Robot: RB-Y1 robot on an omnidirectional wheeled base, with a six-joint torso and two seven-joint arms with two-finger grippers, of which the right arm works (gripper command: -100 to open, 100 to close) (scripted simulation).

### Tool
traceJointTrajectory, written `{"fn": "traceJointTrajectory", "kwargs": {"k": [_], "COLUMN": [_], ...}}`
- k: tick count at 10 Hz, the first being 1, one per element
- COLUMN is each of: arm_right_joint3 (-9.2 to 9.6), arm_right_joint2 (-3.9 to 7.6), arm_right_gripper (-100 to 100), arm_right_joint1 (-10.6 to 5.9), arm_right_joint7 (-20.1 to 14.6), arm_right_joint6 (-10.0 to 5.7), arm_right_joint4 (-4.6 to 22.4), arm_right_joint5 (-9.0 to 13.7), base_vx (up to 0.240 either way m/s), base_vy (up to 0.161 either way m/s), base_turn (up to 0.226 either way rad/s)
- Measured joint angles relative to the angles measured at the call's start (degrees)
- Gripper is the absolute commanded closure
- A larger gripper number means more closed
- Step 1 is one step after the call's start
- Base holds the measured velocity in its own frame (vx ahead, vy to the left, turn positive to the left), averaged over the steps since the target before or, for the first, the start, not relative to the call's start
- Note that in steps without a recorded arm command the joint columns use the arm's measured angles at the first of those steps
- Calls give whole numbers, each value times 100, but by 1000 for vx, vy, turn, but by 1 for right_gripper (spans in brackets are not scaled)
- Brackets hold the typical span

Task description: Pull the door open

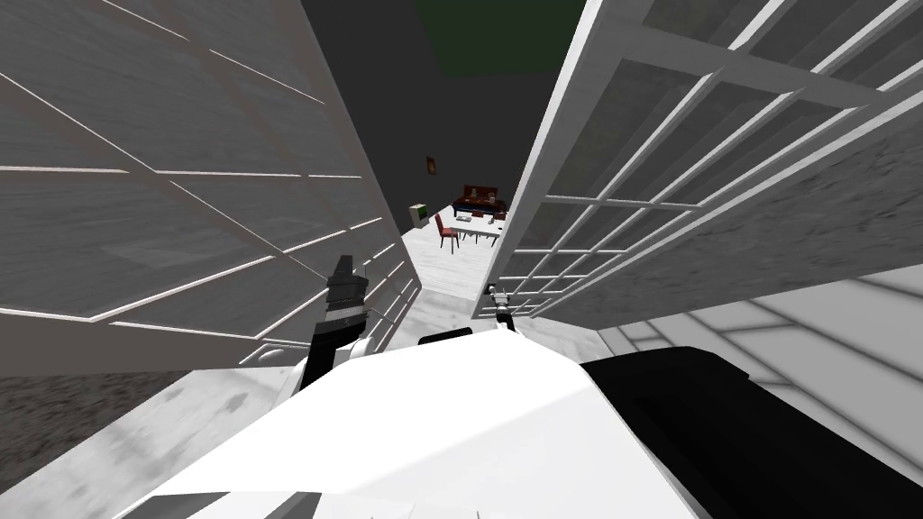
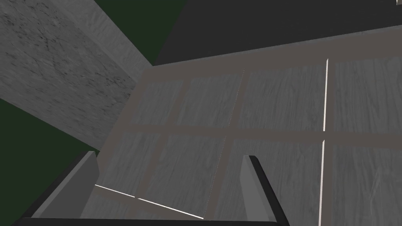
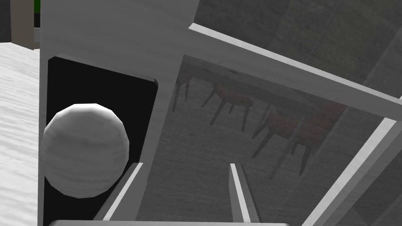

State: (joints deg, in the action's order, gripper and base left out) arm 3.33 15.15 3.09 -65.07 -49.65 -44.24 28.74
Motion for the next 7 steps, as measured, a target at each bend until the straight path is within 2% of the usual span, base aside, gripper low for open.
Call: {"fn": "traceJointTrajectory", "kwargs": {"k": [2, 4, 5, 6, 7], "arm_right_joint3": [-144, -267, -322, -363, -405], "arm_right_joint2": [-93, -219, -284, -296, -330], "arm_right_gripper": [-100, -100, -100, -100, -100], "arm_right_joint1": [-18, -160, -239, -143, -232], "arm_right_joint7": [-97, -235, -309, -315, -363], "arm_right_joint6": [64, 7, -48, 63, 37], "arm_right_joint4": [-24, 164, 300, 113, 261], "arm_right_joint5": [10, -1, -10, 3, -3], "base_vx": [-120, -119, -84, -74, -87], "base_vy": [-56, -53, -21, -26, -34], "base_turn": [185, 154, 59, 70, 160]}}
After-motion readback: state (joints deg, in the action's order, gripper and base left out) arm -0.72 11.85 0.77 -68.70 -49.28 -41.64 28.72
